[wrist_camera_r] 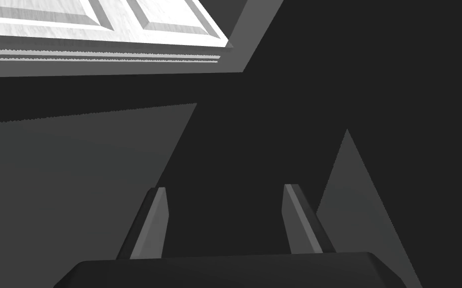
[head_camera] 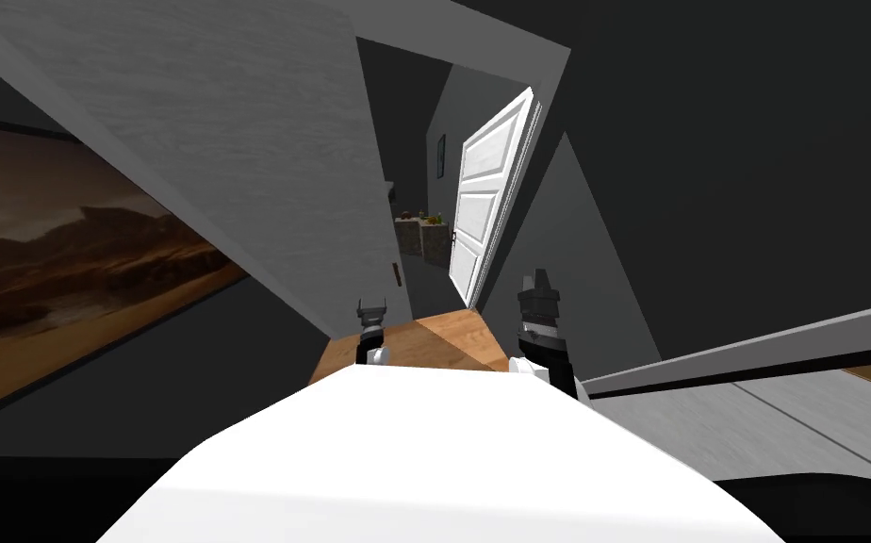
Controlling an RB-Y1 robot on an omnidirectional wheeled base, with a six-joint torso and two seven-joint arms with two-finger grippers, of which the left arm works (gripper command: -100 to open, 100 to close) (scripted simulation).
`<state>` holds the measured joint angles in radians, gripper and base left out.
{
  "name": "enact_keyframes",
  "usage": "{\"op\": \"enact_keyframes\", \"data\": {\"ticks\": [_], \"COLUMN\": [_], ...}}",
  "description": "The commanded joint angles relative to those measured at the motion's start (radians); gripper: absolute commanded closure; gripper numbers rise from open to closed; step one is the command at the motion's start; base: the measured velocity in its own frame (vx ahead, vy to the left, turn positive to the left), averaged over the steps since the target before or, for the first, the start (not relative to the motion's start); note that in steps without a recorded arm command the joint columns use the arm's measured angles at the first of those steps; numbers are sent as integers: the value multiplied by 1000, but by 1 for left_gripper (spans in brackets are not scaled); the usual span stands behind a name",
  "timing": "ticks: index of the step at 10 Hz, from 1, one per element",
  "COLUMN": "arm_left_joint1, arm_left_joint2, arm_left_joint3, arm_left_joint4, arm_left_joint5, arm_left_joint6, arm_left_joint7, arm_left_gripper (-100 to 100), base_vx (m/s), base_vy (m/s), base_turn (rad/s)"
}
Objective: Push the door open
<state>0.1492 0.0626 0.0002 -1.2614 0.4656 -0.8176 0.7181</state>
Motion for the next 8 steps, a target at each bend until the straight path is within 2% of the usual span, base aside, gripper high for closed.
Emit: {"op": "enact_keyframes", "data": {"ticks": [1, 8], "arm_left_joint1": [-14, -71], "arm_left_joint2": [-3, -28], "arm_left_joint3": [0, -2], "arm_left_joint4": [37, 193], "arm_left_joint5": [20, 97], "arm_left_joint6": [-7, -36], "arm_left_joint7": [31, 139], "arm_left_gripper": [-100, -100], "base_vx": [81, 84], "base_vy": [52, 58], "base_turn": [-112, -119]}}
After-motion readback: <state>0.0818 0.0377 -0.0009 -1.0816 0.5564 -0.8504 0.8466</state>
